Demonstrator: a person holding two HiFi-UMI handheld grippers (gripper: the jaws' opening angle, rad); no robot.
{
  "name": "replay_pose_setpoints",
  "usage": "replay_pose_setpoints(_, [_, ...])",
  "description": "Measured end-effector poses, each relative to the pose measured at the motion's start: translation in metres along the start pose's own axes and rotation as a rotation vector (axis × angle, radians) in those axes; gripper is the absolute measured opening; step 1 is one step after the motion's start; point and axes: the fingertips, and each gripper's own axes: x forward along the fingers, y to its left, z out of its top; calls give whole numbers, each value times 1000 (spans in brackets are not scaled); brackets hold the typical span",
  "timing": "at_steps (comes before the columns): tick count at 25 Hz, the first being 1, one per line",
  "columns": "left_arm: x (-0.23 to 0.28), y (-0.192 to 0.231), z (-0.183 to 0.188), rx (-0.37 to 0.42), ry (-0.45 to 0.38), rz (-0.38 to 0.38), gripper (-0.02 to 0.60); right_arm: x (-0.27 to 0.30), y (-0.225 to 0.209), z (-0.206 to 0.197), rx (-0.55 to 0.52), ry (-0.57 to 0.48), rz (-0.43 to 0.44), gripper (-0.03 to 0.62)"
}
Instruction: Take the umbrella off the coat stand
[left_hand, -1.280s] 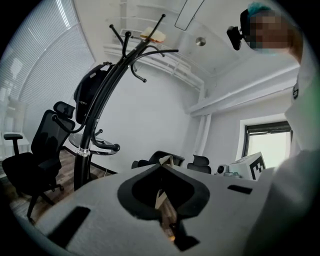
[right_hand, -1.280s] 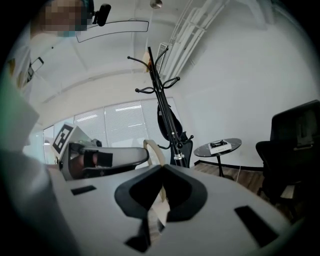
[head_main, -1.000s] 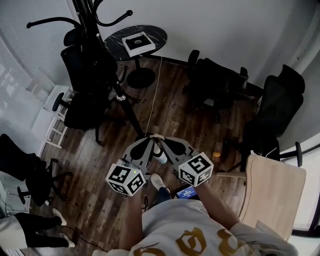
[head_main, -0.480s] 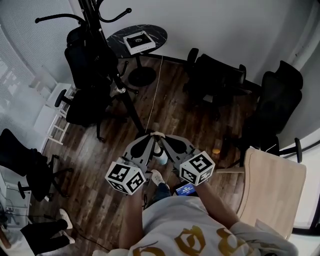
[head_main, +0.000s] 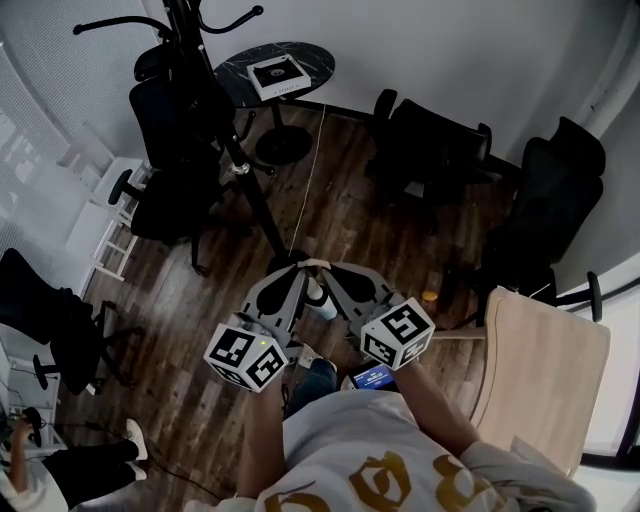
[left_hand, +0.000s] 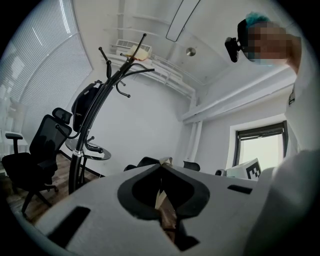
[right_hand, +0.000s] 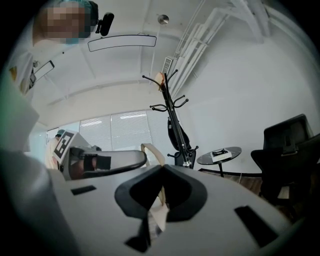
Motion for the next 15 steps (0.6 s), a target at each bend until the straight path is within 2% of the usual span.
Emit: replay_pose_setpoints(15, [-16, 8, 7, 2, -18, 9, 23, 8, 14, 2, 5, 3, 4, 15])
